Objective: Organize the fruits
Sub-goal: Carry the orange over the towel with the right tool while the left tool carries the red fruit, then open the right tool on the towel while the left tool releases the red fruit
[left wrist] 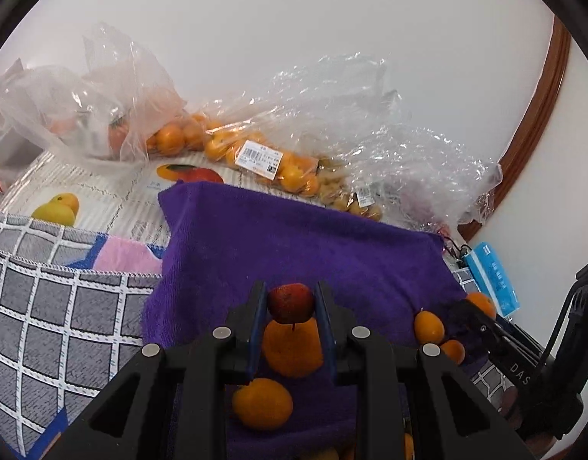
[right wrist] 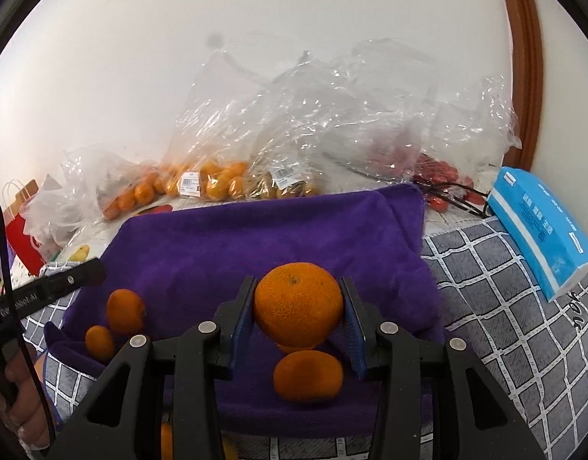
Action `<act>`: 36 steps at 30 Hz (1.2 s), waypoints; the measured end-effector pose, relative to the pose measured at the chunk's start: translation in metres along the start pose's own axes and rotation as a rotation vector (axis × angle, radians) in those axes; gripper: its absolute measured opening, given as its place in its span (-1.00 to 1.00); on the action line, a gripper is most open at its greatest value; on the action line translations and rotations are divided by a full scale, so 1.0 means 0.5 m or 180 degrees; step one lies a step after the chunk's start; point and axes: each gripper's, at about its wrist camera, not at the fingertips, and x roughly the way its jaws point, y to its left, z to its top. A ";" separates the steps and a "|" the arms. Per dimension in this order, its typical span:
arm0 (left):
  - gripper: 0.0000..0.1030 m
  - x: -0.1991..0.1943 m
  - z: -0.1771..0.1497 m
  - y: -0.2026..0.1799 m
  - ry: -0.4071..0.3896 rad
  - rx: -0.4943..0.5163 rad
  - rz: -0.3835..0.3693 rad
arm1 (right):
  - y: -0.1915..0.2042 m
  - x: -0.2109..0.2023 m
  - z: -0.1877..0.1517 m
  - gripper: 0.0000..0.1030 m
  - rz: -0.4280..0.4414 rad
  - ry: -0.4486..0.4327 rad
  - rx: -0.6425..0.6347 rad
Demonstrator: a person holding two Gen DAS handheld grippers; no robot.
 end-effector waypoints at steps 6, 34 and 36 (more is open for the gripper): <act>-0.54 0.012 -0.006 -0.006 0.0047 0.0071 0.0025 | 0.006 0.014 -0.009 -0.18 0.0028 0.0084 -0.0044; -0.54 0.014 -0.012 -0.012 0.0079 0.0064 -0.0236 | 0.034 0.034 -0.037 -0.18 0.0111 0.0157 -0.0191; -0.54 0.014 -0.013 -0.011 0.0064 0.0061 -0.0232 | 0.030 0.030 -0.035 -0.17 0.0114 0.0130 -0.0152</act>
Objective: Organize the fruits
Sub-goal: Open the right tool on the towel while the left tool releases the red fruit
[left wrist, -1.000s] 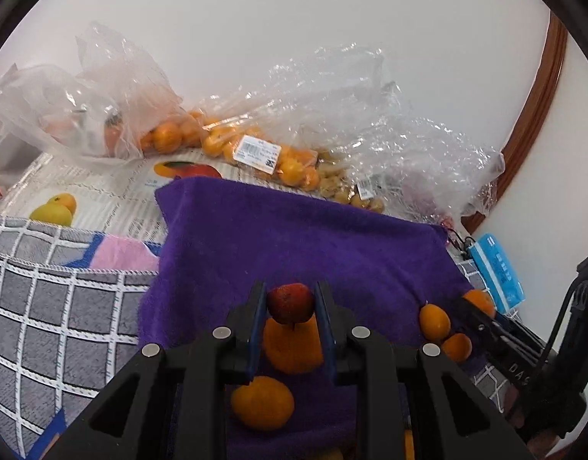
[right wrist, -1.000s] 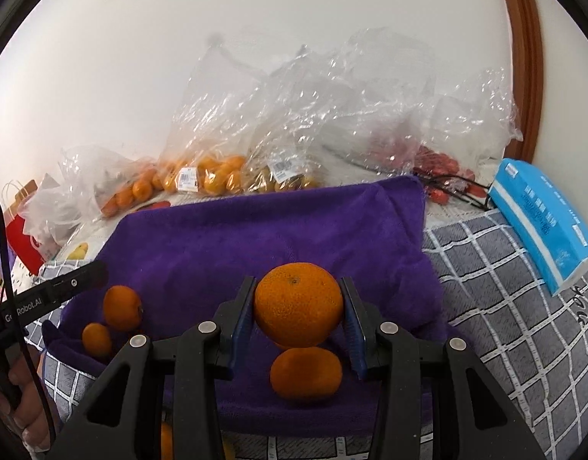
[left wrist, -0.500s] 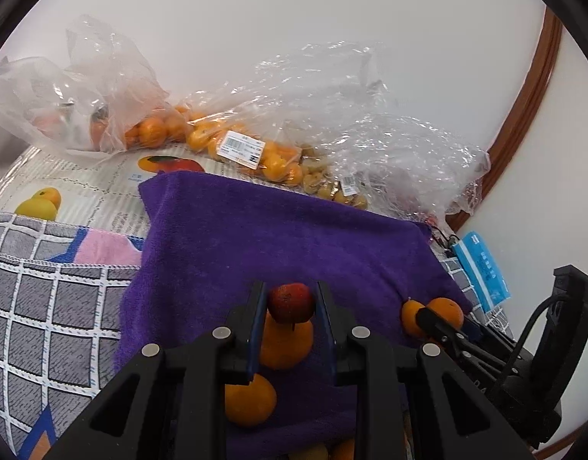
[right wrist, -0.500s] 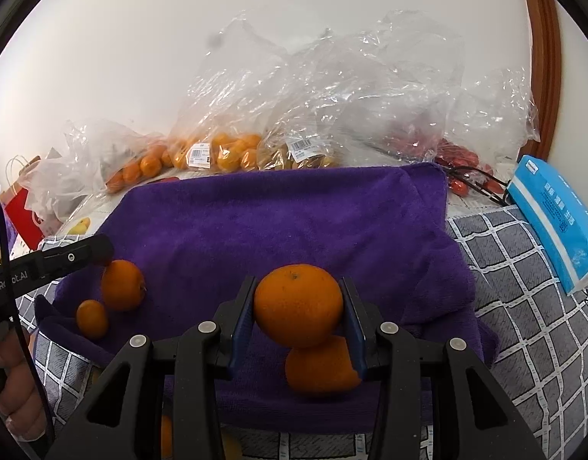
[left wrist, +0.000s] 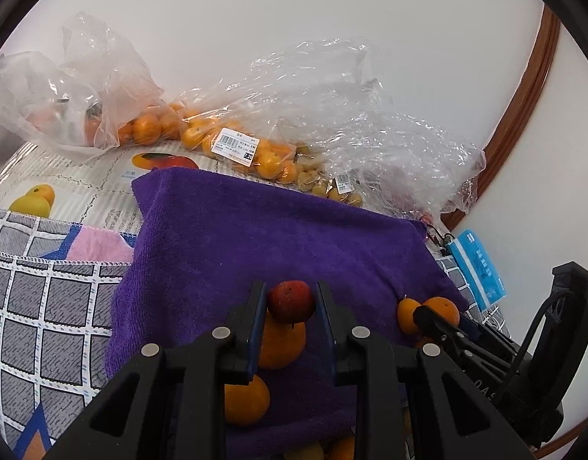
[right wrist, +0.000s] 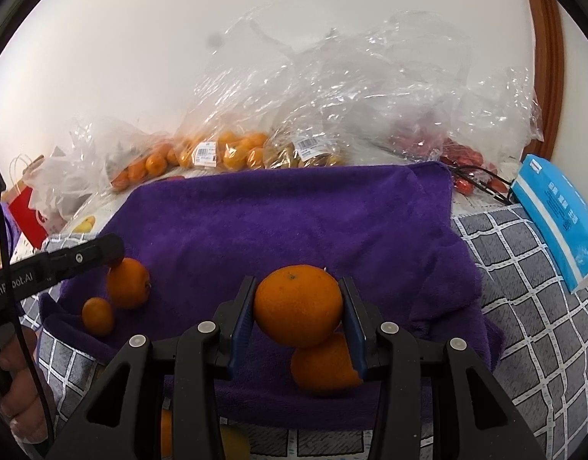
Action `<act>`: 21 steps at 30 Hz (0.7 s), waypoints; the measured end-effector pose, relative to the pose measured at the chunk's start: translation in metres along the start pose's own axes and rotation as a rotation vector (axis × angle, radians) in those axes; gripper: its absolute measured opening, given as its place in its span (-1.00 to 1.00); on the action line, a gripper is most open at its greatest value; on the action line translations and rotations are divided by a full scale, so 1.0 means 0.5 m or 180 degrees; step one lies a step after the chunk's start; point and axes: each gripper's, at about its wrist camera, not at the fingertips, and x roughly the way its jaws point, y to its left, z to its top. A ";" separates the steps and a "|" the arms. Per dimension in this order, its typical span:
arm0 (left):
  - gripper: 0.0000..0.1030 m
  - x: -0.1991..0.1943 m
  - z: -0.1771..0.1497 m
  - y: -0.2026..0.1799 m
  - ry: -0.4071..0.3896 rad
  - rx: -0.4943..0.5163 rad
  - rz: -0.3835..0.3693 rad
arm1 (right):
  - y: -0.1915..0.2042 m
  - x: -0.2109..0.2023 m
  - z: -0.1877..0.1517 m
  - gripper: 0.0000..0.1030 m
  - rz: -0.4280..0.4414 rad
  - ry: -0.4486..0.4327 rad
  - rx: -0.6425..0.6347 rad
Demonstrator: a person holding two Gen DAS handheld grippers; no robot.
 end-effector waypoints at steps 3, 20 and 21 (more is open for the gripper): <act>-0.53 0.003 -0.003 -0.005 -0.0013 0.0056 0.0031 | -0.002 -0.004 0.001 -0.16 0.0036 -0.0002 0.0051; 0.09 0.002 -0.005 -0.011 -0.0037 0.0063 -0.0052 | -0.003 -0.014 0.002 -0.04 0.0031 -0.0069 0.0073; 0.13 0.002 -0.006 -0.014 -0.0037 0.0080 -0.0052 | 0.000 -0.013 0.001 -0.04 0.0049 -0.0050 0.0043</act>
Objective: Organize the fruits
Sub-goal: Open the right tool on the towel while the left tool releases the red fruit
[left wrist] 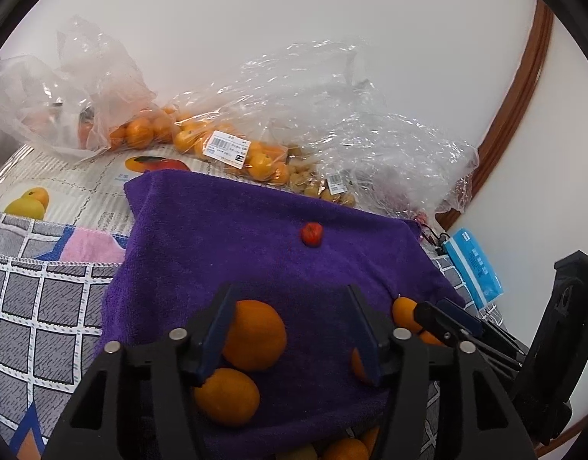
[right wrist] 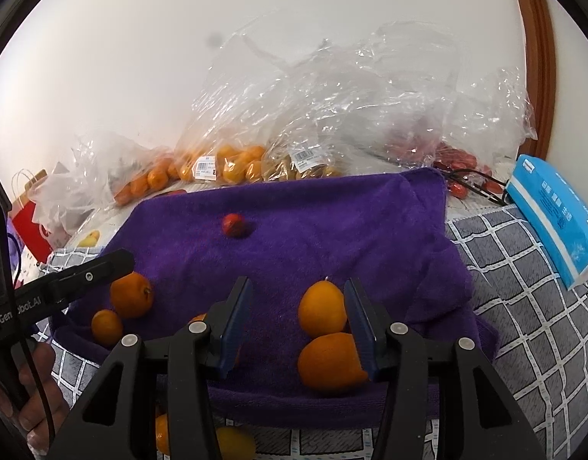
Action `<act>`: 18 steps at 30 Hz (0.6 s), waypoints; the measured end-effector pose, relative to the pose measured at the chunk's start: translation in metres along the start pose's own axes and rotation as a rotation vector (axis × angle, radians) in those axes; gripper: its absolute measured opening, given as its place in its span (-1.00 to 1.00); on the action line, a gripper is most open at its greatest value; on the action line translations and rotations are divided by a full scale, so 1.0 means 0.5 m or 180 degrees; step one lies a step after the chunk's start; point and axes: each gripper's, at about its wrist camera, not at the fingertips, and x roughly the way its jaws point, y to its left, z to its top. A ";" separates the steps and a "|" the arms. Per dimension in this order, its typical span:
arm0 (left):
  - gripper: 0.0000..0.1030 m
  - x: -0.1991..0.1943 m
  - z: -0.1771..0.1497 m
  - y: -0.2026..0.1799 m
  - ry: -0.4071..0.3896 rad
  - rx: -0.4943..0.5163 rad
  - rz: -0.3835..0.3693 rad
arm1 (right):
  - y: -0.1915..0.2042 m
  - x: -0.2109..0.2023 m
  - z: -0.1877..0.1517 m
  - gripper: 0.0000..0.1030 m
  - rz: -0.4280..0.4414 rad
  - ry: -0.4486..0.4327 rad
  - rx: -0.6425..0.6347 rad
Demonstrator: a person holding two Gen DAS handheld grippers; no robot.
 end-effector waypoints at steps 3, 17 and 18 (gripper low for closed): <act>0.22 0.000 -0.003 -0.010 -0.0005 0.0079 0.0002 | 0.013 0.001 -0.003 -0.04 -0.0045 -0.0011 -0.0095; 0.46 -0.012 0.004 0.008 -0.0118 -0.0066 0.0095 | -0.007 -0.010 0.003 -0.02 -0.0244 -0.0115 0.0015; 0.48 -0.014 0.005 0.009 -0.0137 -0.0080 0.0098 | -0.008 -0.010 0.004 -0.02 -0.0251 -0.0111 0.0018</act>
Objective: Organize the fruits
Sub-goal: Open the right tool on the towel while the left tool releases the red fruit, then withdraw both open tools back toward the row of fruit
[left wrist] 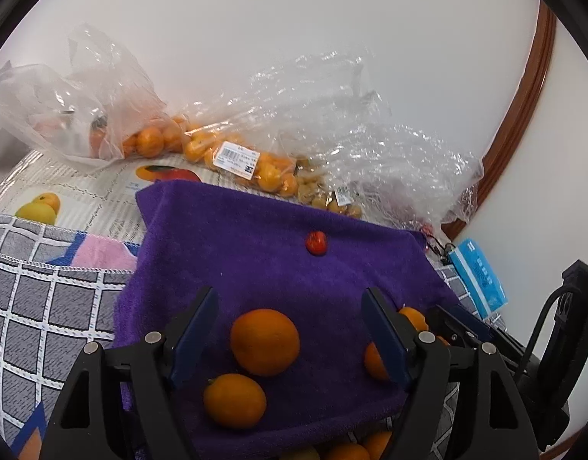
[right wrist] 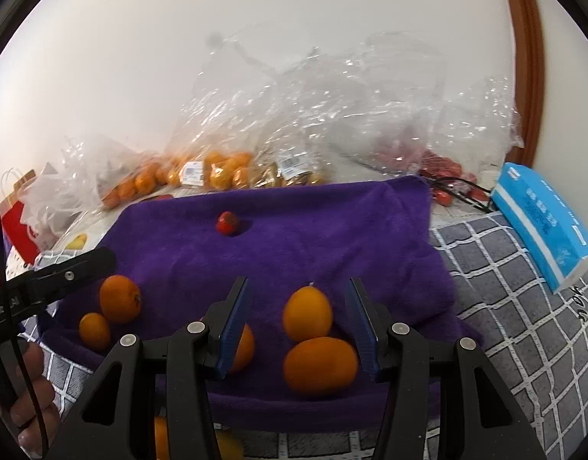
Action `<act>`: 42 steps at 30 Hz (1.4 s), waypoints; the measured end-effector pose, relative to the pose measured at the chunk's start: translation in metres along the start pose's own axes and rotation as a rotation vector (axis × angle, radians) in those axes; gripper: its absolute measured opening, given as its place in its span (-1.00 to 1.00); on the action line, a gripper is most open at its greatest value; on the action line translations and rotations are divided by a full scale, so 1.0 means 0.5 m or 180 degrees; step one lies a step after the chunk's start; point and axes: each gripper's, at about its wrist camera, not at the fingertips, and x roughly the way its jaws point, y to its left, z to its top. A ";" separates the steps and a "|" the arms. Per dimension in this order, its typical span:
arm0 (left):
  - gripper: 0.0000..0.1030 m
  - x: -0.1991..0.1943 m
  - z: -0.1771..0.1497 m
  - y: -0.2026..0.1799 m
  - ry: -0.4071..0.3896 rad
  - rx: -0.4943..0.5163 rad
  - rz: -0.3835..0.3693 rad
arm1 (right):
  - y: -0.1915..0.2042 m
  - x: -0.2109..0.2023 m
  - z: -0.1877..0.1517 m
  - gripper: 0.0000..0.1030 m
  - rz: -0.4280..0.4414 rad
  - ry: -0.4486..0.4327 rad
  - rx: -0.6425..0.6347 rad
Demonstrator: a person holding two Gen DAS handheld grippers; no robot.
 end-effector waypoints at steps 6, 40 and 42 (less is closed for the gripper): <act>0.50 -0.004 0.004 0.009 -0.0015 -0.0083 0.0021 | -0.004 -0.002 0.004 -0.01 -0.0025 0.0047 0.0052; 0.51 -0.155 -0.108 0.016 0.0244 0.0220 0.0545 | 0.030 -0.118 -0.075 0.10 0.0084 0.0252 0.0009; 0.51 -0.152 -0.125 0.026 0.0290 0.0251 0.0590 | 0.033 -0.117 -0.089 0.10 0.0090 0.0312 -0.0008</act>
